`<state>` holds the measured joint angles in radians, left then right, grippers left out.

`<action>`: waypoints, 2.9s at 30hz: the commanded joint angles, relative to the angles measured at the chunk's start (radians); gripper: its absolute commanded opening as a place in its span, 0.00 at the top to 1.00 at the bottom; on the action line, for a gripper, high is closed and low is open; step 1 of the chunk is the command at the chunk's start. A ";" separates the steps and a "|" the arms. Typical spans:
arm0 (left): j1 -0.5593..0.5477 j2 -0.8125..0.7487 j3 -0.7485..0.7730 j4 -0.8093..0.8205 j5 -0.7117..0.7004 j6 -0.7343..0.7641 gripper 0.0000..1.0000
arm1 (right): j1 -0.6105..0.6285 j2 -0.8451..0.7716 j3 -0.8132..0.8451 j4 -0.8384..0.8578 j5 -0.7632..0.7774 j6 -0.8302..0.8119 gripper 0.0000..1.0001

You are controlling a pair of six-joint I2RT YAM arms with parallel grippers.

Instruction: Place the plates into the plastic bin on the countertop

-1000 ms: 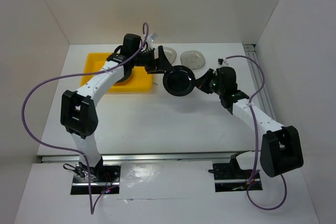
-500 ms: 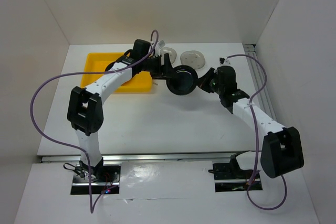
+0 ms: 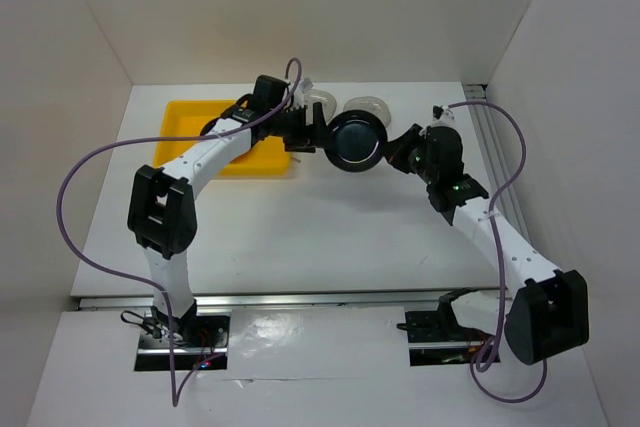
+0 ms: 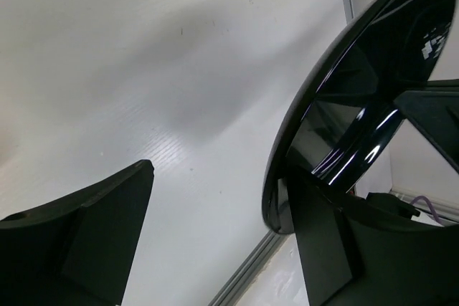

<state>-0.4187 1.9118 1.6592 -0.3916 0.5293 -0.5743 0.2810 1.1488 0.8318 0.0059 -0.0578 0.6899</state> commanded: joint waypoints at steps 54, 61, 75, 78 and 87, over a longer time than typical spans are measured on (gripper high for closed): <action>0.610 -0.118 -0.251 0.186 -0.287 -0.337 0.00 | -0.061 0.058 -0.295 0.204 -0.108 -0.033 0.00; 0.561 -0.142 -0.138 0.022 -0.300 -0.250 0.00 | -0.152 0.428 -0.120 0.368 -0.140 0.020 0.00; 0.431 -0.172 0.174 -0.268 -0.270 -0.093 0.00 | -0.232 0.997 0.456 0.180 -0.088 0.053 0.17; 0.431 -0.142 0.214 -0.293 -0.241 -0.084 0.00 | -0.232 1.062 0.506 0.132 -0.040 0.062 0.31; 0.422 -0.145 0.214 -0.293 -0.219 -0.081 0.00 | -0.232 1.201 0.673 -0.018 0.023 0.071 0.66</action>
<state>0.0048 1.7775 1.8484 -0.6811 0.2798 -0.6815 0.0525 2.2780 1.5028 0.1993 -0.1135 0.7765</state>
